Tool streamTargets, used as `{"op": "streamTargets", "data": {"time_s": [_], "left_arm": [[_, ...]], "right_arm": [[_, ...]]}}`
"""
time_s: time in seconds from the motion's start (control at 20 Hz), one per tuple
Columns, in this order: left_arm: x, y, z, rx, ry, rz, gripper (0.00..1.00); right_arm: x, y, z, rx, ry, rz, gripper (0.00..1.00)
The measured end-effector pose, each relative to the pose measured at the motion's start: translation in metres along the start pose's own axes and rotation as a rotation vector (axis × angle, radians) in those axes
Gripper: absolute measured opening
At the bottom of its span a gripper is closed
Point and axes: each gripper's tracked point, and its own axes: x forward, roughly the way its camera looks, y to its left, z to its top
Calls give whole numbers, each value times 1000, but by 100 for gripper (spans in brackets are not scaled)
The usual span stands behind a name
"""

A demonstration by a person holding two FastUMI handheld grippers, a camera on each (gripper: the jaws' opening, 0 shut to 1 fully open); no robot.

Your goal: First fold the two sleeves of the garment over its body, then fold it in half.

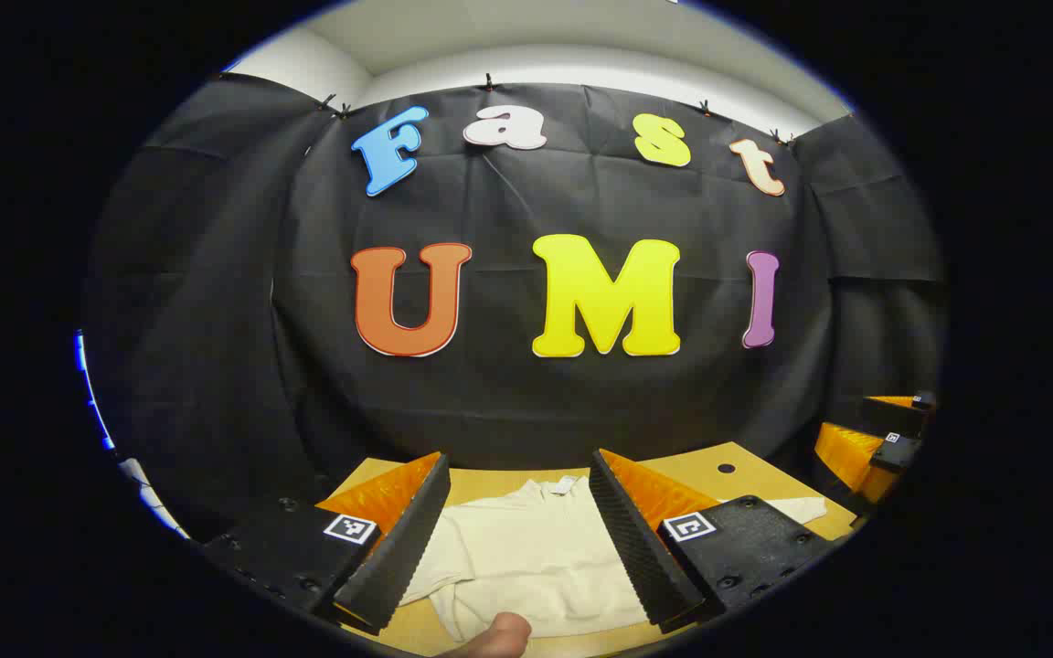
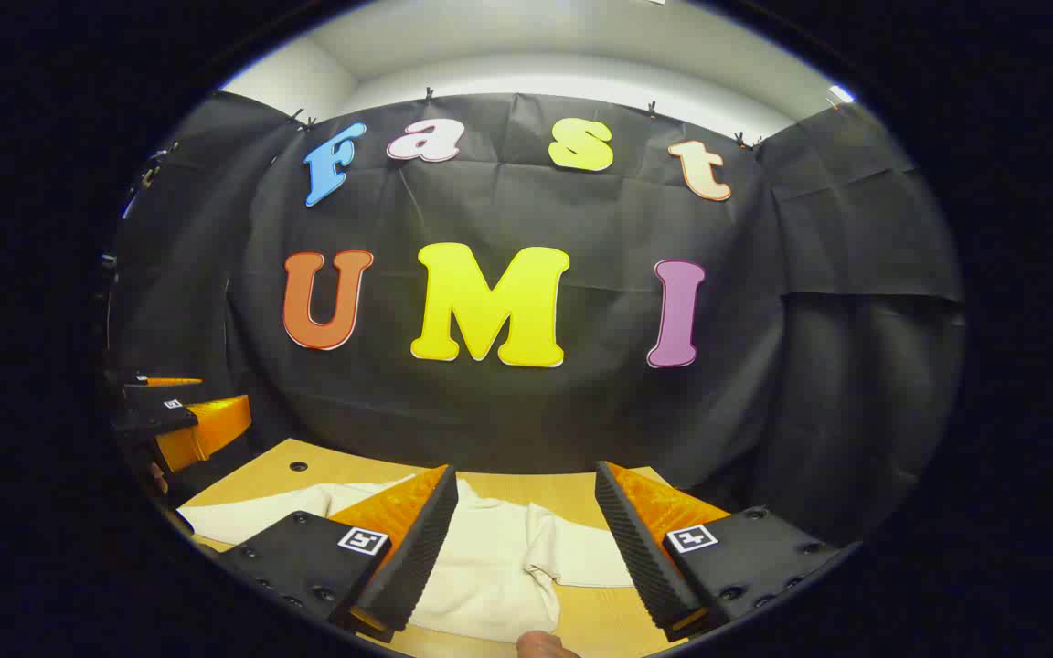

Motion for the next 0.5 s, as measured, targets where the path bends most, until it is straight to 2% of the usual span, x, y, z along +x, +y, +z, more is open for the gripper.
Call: {"op": "streamTargets", "data": {"time_s": [0.3, 0.5], "left_arm": [[5, -14, 1, -7, -6, 4, 98], [6, -24, 2, -8, -4, 1, 98]], "right_arm": [[13, -6, 9, -3, -22, 31, 94], [19, -17, 7, 7, -14, 25, 94]]}}
